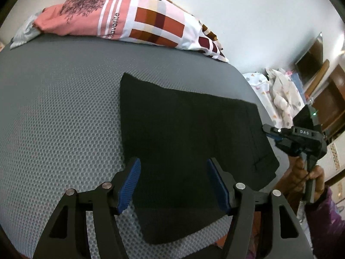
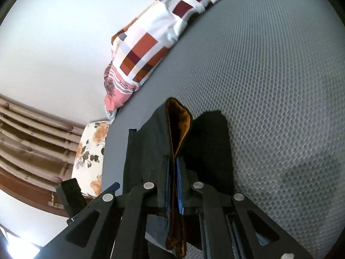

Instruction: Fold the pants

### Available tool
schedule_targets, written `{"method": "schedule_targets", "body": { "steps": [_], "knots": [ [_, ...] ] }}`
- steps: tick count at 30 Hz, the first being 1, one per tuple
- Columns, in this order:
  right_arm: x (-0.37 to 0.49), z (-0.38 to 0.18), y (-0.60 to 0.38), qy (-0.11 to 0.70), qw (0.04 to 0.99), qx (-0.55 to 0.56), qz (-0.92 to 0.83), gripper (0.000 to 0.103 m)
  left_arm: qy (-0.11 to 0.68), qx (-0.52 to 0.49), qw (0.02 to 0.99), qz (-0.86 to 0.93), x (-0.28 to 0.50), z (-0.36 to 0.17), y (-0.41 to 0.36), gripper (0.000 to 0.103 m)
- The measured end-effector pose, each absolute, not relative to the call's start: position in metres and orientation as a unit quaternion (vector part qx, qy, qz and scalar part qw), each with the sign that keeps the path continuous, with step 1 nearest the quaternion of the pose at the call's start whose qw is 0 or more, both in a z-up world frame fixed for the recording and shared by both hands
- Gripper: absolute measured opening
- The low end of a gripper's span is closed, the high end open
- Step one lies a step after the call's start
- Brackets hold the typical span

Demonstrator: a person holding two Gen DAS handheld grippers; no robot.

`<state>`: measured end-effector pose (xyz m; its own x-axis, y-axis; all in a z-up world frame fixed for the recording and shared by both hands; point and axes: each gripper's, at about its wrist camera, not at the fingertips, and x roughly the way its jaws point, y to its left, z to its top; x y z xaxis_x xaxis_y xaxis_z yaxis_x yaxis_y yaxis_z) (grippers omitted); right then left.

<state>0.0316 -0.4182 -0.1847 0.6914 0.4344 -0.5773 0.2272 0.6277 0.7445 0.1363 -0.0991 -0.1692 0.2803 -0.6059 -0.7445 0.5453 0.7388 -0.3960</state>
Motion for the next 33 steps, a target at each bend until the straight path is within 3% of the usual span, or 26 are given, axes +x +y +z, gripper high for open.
{"method": "schedule_targets", "body": {
  "steps": [13, 16, 17, 18, 25, 27, 33],
  "knots": [
    [0.021, -0.192, -0.445, 0.377, 0.807, 0.45, 0.072, 0.008, 0.495, -0.043, 0.796, -0.346, 0.148, -0.186, -0.097, 0.069],
    [0.031, -0.193, -0.438, 0.388, 0.815, 0.427, 0.062, 0.023, 0.495, -0.043, 0.796, -0.346, 0.147, -0.187, -0.097, 0.071],
    [0.035, -0.196, -0.436, 0.393, 0.814, 0.424, 0.059, 0.036, 0.495, -0.041, 0.796, -0.345, 0.147, -0.188, -0.097, 0.071],
    [0.035, -0.198, -0.435, 0.396, 0.814, 0.421, 0.055, 0.04, 0.495, -0.039, 0.796, -0.346, 0.147, -0.188, -0.097, 0.072],
    [0.028, -0.203, -0.438, 0.383, 0.791, 0.467, 0.094, 0.044, 0.502, -0.044, 0.792, -0.344, 0.148, -0.192, -0.099, 0.075],
    [0.026, -0.203, -0.439, 0.383, 0.789, 0.471, 0.094, 0.056, 0.505, -0.05, 0.79, -0.344, 0.15, -0.194, -0.097, 0.075],
    [0.031, -0.216, -0.442, 0.389, 0.767, 0.497, 0.111, 0.061, 0.505, -0.049, 0.791, -0.342, 0.15, -0.195, -0.097, 0.077]
  ]
}}
